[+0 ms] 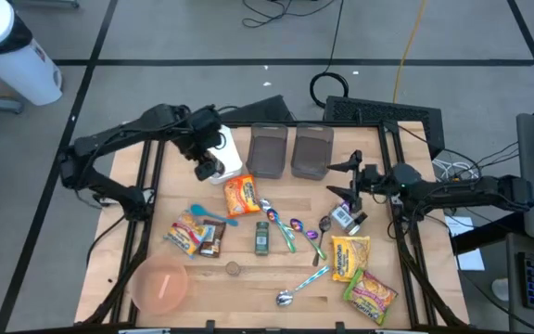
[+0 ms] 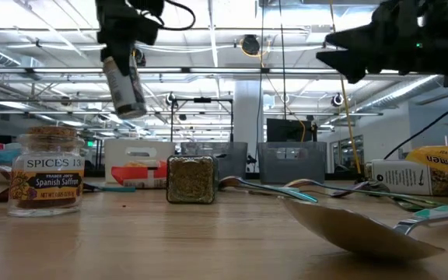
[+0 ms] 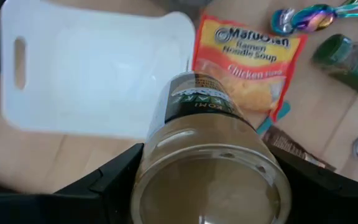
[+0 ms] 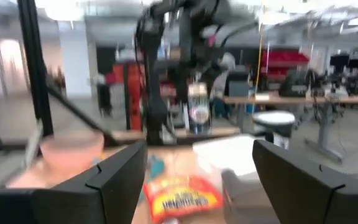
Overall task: Pick & Place Food Item
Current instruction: Put the gold seasoning bottle into the left black bin
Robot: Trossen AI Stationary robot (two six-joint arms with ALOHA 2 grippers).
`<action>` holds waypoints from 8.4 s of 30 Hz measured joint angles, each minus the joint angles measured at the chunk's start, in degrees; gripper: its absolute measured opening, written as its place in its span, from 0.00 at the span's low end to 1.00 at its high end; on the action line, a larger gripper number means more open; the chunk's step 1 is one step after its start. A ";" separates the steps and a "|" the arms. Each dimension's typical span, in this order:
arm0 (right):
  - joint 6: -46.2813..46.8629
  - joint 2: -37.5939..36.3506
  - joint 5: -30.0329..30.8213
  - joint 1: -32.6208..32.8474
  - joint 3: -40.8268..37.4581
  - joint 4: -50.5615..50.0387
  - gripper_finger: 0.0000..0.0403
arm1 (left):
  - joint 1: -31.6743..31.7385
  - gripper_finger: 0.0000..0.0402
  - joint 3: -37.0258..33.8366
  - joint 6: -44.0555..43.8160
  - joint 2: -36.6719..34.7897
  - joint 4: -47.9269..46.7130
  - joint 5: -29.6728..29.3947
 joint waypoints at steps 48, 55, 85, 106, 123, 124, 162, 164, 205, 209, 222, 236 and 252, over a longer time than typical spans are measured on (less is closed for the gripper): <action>0.72 46.58 -6.44 -2.18 39.80 -3.34 0.71 | -14.98 0.70 24.76 8.38 16.81 4.61 -6.82; -0.41 47.11 -6.38 -2.38 39.79 -3.26 0.70 | -15.02 0.70 24.74 8.79 16.81 6.93 -6.75; -1.09 46.80 -9.34 -2.48 39.78 -3.78 0.22 | -14.80 0.70 24.72 5.98 16.79 -0.09 -9.82; 1.90 46.80 -8.90 -2.32 39.78 -3.31 0.90 | -13.65 0.70 24.72 7.36 16.73 3.52 -7.68; 0.73 47.60 -6.02 -2.48 39.74 -8.46 0.89 | -14.75 0.70 24.66 9.23 20.02 8.75 -4.66; 0.97 47.65 -6.06 -2.48 39.71 -8.43 0.89 | -14.79 0.70 24.66 9.24 20.02 9.44 -4.65; 0.44 47.59 -7.94 -2.31 39.80 -6.09 0.68 | -14.80 0.75 24.70 10.11 20.04 13.73 -0.59; 0.42 47.59 -7.92 -2.33 39.80 -6.09 0.68 | -14.80 0.76 24.70 10.10 20.04 13.95 -0.69; 2.45 47.72 -6.12 -4.41 39.48 -2.38 0.68 | -14.51 0.80 24.83 12.30 14.34 18.60 -9.32; 1.73 47.62 -6.13 -4.36 39.63 -2.90 0.68 | -14.51 0.84 24.87 12.16 14.54 19.55 -9.27; 2.03 47.40 -6.74 -6.54 39.65 -0.78 0.68 | -10.95 0.88 24.83 15.29 7.03 16.43 -14.89; 11.00 43.67 -16.49 -9.28 39.69 10.95 0.68 | -5.25 0.82 -1.99 10.99 -2.77 38.78 4.24; 10.98 43.70 -16.38 -9.22 37.00 12.47 0.68 | -6.33 0.77 -3.97 10.59 -4.21 51.17 6.37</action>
